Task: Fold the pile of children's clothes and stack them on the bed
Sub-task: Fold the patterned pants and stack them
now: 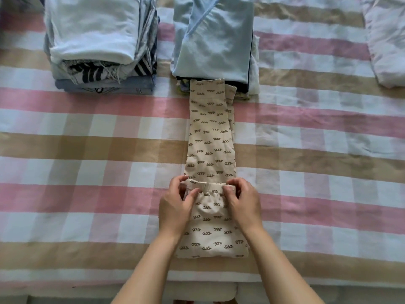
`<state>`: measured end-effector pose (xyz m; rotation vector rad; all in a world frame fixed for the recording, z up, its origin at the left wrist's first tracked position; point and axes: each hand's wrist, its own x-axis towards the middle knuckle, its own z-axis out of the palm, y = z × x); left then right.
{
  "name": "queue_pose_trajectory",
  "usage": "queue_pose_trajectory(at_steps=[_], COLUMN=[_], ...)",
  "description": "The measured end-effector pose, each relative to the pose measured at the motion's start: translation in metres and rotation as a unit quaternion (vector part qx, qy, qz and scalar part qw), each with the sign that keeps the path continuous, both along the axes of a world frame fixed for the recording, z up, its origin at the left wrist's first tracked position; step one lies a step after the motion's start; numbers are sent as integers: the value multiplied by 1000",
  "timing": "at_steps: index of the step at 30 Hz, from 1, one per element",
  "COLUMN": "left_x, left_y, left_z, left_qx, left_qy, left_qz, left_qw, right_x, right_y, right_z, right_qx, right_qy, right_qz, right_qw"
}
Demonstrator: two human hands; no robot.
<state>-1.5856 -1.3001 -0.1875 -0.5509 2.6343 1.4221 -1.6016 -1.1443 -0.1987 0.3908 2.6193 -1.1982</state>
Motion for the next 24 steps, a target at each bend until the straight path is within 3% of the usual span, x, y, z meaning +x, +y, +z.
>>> queue_pose_trajectory(at_steps=[3, 5, 8, 13, 17, 24], left_x=[-1, 0, -17, -91, -159, -234], left_y=[2, 3, 3, -4, -6, -9], left_z=[-6, -11, -9, -2, -4, -21], left_qx=[-1, -57, -82, 44, 93, 166], left_qy=[0, -14, 22, 20, -29, -21], left_qz=[10, 8, 15, 46, 57, 99], left_qw=[1000, 998, 996, 998, 994, 981], right_x=[-6, -8, -20, -88, -158, -213], right_y=[0, 0, 1, 3, -4, -25], right_z=[-2, -6, -1, 14, 10, -9], right_qx=[35, 72, 41, -7, -59, -24], right_qy=[22, 5, 26, 76, 6, 14], right_qz=[22, 32, 2, -21, -61, -138], right_qw=[999, 997, 999, 997, 996, 990])
